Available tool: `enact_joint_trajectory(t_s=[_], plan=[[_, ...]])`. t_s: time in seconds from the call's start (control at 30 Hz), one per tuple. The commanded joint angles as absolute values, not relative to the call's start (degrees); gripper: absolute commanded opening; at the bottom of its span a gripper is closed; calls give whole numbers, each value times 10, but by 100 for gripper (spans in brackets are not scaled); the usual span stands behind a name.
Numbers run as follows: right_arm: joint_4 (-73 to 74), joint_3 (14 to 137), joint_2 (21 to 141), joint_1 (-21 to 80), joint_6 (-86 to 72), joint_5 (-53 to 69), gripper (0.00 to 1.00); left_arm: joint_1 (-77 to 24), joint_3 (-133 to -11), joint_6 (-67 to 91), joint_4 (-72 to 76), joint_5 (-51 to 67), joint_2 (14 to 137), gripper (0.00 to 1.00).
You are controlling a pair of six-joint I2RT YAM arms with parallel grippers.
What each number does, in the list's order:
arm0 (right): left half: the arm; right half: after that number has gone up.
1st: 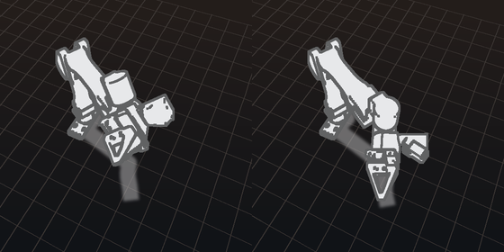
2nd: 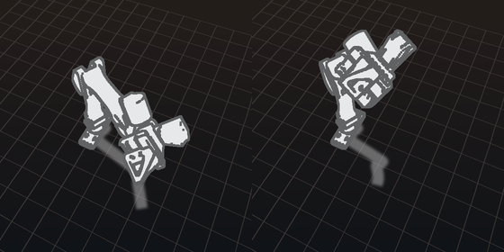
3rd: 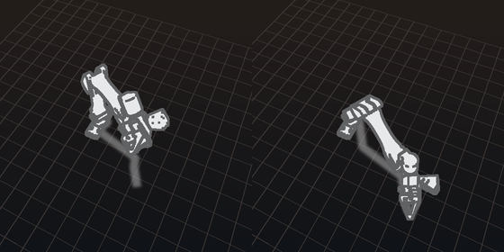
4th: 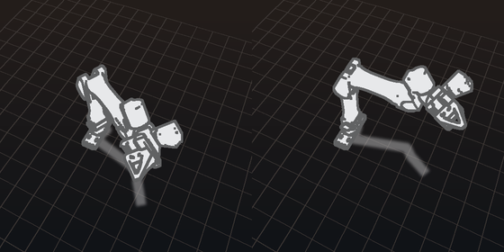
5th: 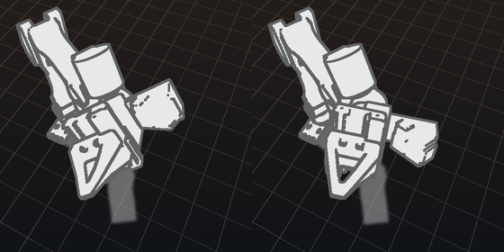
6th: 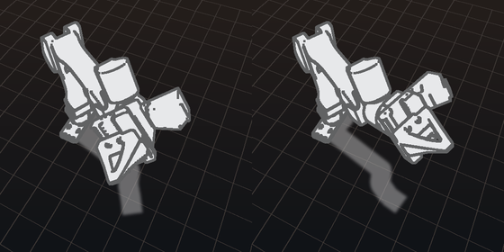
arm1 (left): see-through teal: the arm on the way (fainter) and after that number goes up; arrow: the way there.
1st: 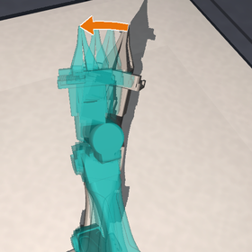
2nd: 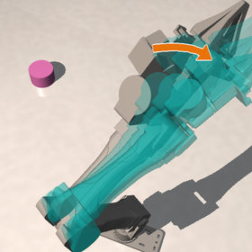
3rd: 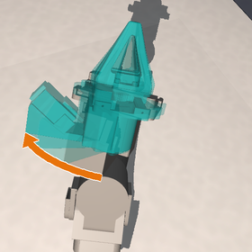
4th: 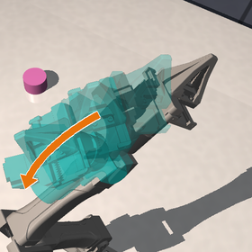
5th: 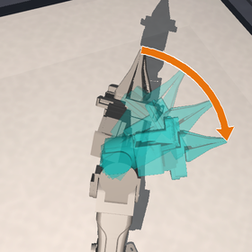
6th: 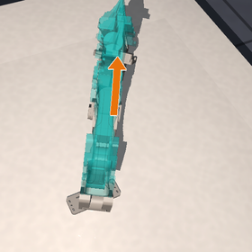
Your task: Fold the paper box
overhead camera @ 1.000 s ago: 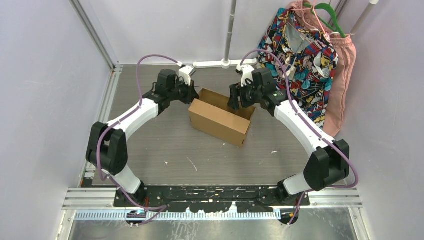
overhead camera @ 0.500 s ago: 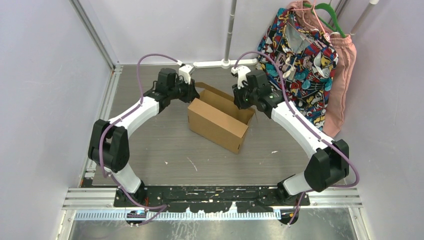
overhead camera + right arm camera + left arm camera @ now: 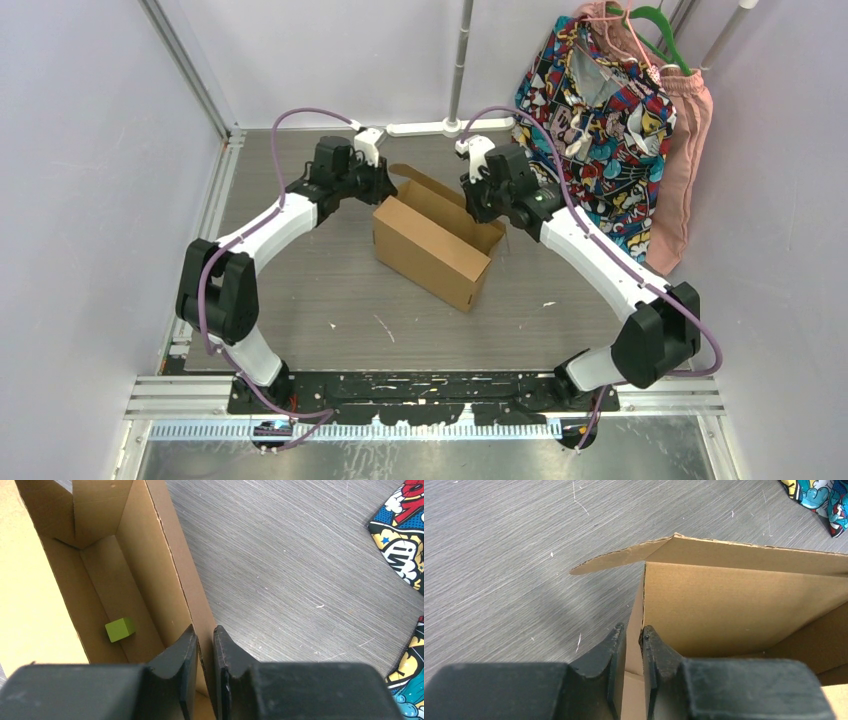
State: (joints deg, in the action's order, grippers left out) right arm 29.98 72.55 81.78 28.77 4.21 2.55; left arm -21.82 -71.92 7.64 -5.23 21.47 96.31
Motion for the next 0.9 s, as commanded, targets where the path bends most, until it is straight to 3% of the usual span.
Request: enact_joint_trajectory(t_s=[0.0, 0.27, 0.33, 0.87], plan=[[306, 724, 790, 301, 30, 22, 21, -207, -720, 89, -25, 182, 957, 19], [307, 726, 788, 309, 29, 15, 21, -188, -693, 110, 15, 177, 939, 38], [307, 726, 788, 310, 28, 14, 21, -181, -687, 118, 24, 181, 936, 53], [316, 742, 793, 318, 28, 3, 20, -155, -648, 154, 97, 261, 882, 71]])
